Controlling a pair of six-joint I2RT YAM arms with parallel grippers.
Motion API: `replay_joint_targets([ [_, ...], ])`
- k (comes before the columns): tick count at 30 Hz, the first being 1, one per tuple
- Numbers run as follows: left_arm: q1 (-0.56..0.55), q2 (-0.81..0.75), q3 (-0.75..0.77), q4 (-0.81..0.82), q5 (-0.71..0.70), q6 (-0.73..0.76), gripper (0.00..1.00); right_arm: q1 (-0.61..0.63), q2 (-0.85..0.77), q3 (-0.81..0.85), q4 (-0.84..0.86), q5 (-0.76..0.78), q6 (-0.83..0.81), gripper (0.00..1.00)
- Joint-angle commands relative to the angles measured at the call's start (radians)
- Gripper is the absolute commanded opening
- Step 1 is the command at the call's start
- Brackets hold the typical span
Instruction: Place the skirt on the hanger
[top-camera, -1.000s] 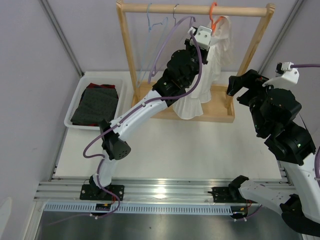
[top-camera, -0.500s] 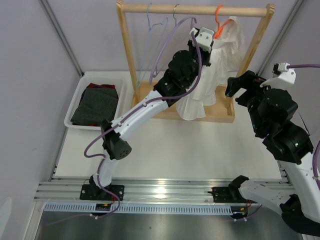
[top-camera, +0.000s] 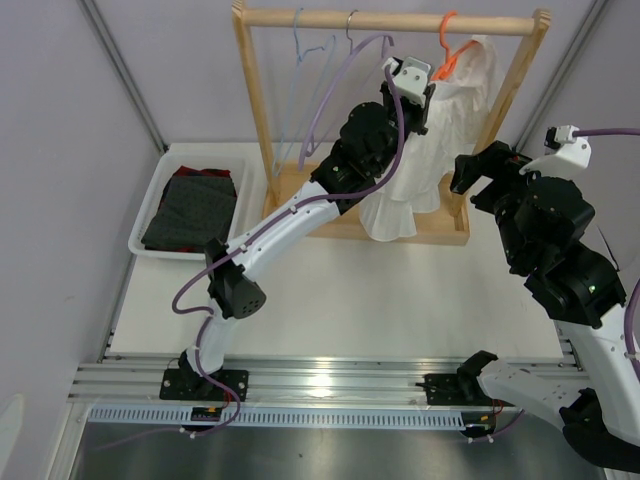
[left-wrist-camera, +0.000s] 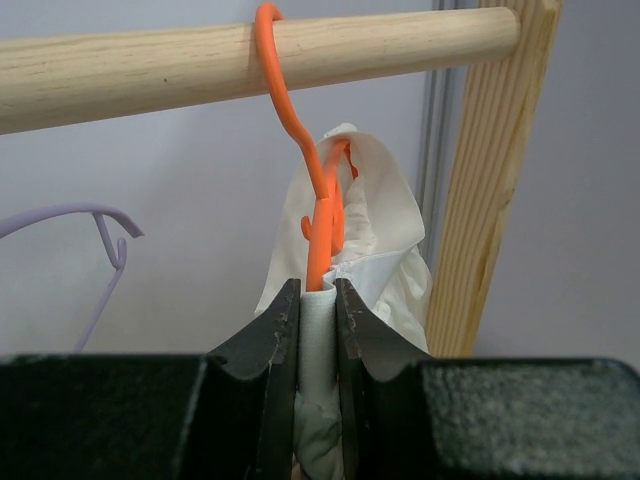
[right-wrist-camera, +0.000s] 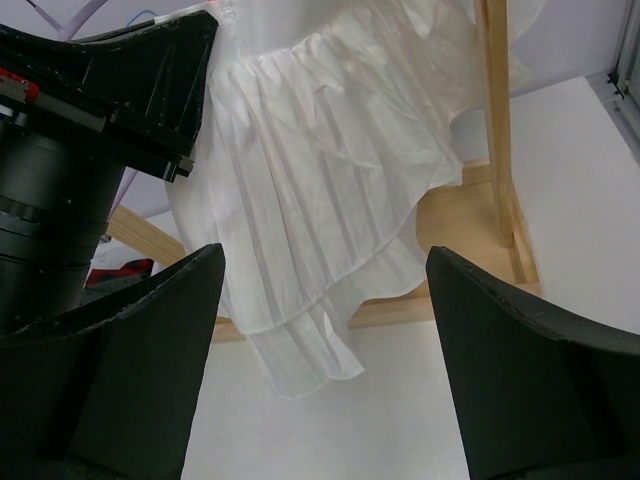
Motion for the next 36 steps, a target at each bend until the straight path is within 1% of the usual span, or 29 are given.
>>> replay_joint_targets([
  [1, -0.018, -0.021, 0.049, 0.077, 0.049, -0.026, 0.16, -0.003, 0.001, 0.013, 0.014, 0.008, 0.0, 0.88],
  [6, -0.018, -0.065, 0.018, 0.093, 0.064, -0.009, 0.36, -0.003, 0.008, 0.012, 0.015, 0.005, 0.008, 0.88],
  [8, -0.018, -0.091, 0.004, 0.097, 0.075, -0.007, 0.39, -0.003, 0.008, 0.012, 0.015, 0.007, 0.008, 0.88],
  [9, -0.018, -0.1, -0.003, 0.1, 0.076, -0.007, 0.44, -0.003, 0.009, 0.012, 0.014, 0.007, 0.011, 0.88],
  [11, -0.018, -0.119, -0.029, 0.107, 0.086, -0.001, 0.46, -0.003, 0.008, 0.012, 0.009, 0.008, 0.012, 0.88],
  [17, -0.018, -0.203, -0.114, 0.131, 0.116, 0.0, 0.58, -0.005, 0.004, 0.017, -0.006, 0.024, 0.018, 0.88],
  [22, -0.018, -0.297, -0.189, 0.139, 0.138, 0.002, 0.62, -0.005, -0.008, 0.014, -0.025, 0.039, 0.021, 0.88],
  [23, -0.018, -0.315, -0.233, 0.139, 0.139, 0.004, 0.62, -0.005, -0.009, 0.014, -0.028, 0.039, 0.02, 0.88],
  [25, -0.018, -0.384, -0.265, 0.125, 0.144, 0.005, 0.63, -0.005, -0.012, 0.012, -0.04, 0.037, 0.009, 0.9],
  [26, -0.018, -0.413, -0.314, 0.114, 0.144, -0.004, 0.63, -0.005, -0.009, 0.013, -0.046, 0.033, 0.005, 0.91],
  [29, -0.018, -0.524, -0.371, 0.004, 0.116, -0.036, 0.64, -0.008, 0.0, 0.018, -0.077, -0.021, -0.011, 0.94],
  [30, -0.018, -0.589, -0.385, -0.071, 0.094, -0.052, 0.64, -0.008, 0.003, 0.02, -0.098, -0.063, -0.012, 0.95],
  [33, -0.018, -0.706, -0.556, -0.185, 0.051, -0.136, 0.65, -0.008, 0.011, 0.0, -0.117, -0.146, -0.008, 0.95],
  [34, -0.017, -0.794, -0.601, -0.235, 0.029, -0.166, 0.66, -0.008, 0.008, -0.025, -0.115, -0.16, 0.001, 0.96],
  [35, -0.017, -0.839, -0.644, -0.257, 0.027, -0.208, 0.66, -0.008, -0.008, -0.043, -0.114, -0.177, 0.012, 0.96],
  [36, -0.017, -0.884, -0.772, -0.28, 0.011, -0.232, 0.67, -0.008, -0.018, -0.063, -0.093, -0.212, 0.015, 0.97],
])
